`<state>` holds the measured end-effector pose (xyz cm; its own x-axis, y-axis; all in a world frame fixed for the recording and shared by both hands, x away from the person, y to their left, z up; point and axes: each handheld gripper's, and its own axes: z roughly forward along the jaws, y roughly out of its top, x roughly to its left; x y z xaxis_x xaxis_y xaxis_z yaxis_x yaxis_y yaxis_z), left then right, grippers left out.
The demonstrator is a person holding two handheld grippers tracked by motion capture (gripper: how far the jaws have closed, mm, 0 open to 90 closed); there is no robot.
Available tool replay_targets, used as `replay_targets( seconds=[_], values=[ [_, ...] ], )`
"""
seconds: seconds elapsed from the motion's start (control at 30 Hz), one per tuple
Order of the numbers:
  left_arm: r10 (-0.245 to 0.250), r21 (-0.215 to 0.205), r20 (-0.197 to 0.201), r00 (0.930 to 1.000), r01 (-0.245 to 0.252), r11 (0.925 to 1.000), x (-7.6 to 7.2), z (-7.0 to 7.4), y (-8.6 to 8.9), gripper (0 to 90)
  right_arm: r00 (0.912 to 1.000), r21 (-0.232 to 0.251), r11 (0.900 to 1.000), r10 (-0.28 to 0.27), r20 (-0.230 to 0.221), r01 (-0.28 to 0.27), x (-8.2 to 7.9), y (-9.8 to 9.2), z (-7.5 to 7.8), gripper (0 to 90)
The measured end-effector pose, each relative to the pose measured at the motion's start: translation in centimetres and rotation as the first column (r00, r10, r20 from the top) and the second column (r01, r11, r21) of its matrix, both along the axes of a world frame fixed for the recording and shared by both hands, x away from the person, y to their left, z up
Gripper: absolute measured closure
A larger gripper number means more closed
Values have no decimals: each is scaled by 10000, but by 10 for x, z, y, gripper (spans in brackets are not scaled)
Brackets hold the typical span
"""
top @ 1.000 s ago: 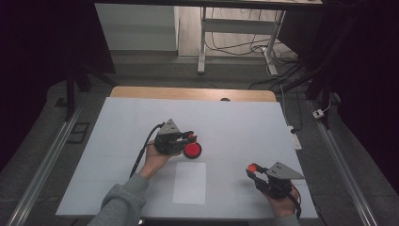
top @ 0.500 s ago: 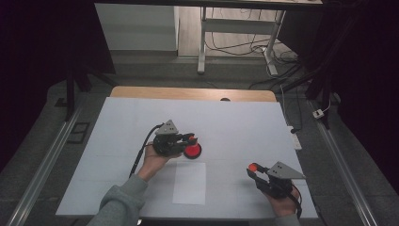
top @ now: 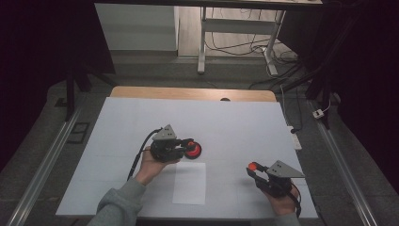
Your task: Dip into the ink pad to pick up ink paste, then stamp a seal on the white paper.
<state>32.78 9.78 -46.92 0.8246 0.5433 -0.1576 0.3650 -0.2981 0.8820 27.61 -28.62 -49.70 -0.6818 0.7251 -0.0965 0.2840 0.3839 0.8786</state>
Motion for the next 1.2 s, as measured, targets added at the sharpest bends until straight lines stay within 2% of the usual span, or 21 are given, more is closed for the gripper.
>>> replay_targets(
  seconds=[0.07,0.27,0.43,0.63,0.73,1.2],
  values=[
    [-1,43,-26,10000,1,10000,-6,-1,3,729,10000,182,9998,-60,30,60,1,-2,1,644],
    [174,196,-131,9998,-171,9997,-20,-4,11,728,9999,329,9994,-135,1,135,3,-7,1,645],
    [382,221,-226,9990,-377,9990,-29,-7,13,729,9997,498,9985,-249,41,247,0,-9,3,645],
    [312,689,-101,9995,-305,9972,-40,-14,9,729,9999,488,9987,-138,10,137,0,-9,2,644],
    [277,795,-163,9995,-263,9965,-42,-17,8,728,10000,489,9988,-77,7,77,0,-8,1,644],
    [-94,800,-220,9997,111,9967,-46,-18,6,728,10000,309,9995,9,-19,-8,1,-5,0,645]
  ],
)
